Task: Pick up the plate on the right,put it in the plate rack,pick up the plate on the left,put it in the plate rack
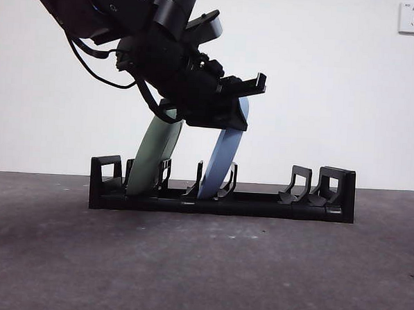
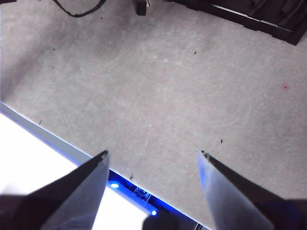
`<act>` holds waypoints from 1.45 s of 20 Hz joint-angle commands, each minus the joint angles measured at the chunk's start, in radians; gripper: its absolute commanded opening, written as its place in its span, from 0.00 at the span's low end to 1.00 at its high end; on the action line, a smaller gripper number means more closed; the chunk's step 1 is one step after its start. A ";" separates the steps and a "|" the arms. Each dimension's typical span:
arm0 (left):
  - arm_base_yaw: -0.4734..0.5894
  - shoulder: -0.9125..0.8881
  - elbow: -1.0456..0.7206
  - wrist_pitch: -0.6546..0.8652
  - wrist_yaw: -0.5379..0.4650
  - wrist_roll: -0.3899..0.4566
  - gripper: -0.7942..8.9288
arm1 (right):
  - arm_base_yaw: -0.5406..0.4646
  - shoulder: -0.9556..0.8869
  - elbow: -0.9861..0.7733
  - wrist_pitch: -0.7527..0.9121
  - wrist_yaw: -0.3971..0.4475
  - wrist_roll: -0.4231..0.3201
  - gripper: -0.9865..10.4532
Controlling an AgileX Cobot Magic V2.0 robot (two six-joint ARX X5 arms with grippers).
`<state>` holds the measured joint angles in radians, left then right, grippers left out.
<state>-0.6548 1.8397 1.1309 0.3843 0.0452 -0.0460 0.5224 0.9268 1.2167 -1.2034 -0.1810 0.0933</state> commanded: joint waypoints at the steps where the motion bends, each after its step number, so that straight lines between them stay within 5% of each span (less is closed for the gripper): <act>1: 0.003 0.011 -0.001 -0.039 -0.040 0.005 0.08 | 0.001 -0.002 -0.009 0.006 0.002 0.000 0.36; 8: 0.003 0.010 -0.001 -0.105 -0.033 0.005 0.10 | 0.001 -0.002 -0.009 0.005 0.002 -0.008 0.36; 11: 0.003 0.010 -0.001 -0.105 -0.033 0.005 0.28 | 0.001 -0.002 -0.009 -0.001 0.002 -0.008 0.36; 24: -0.024 -0.097 0.006 -0.112 0.015 0.004 0.29 | 0.001 -0.002 -0.009 0.000 0.007 -0.018 0.36; 29: -0.051 -0.309 0.006 -0.307 0.016 0.004 0.28 | 0.001 -0.002 -0.009 0.004 0.006 -0.043 0.36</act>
<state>-0.7025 1.5467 1.1389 0.0834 0.0597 -0.0380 0.5224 0.9268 1.2167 -1.2049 -0.1791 0.0662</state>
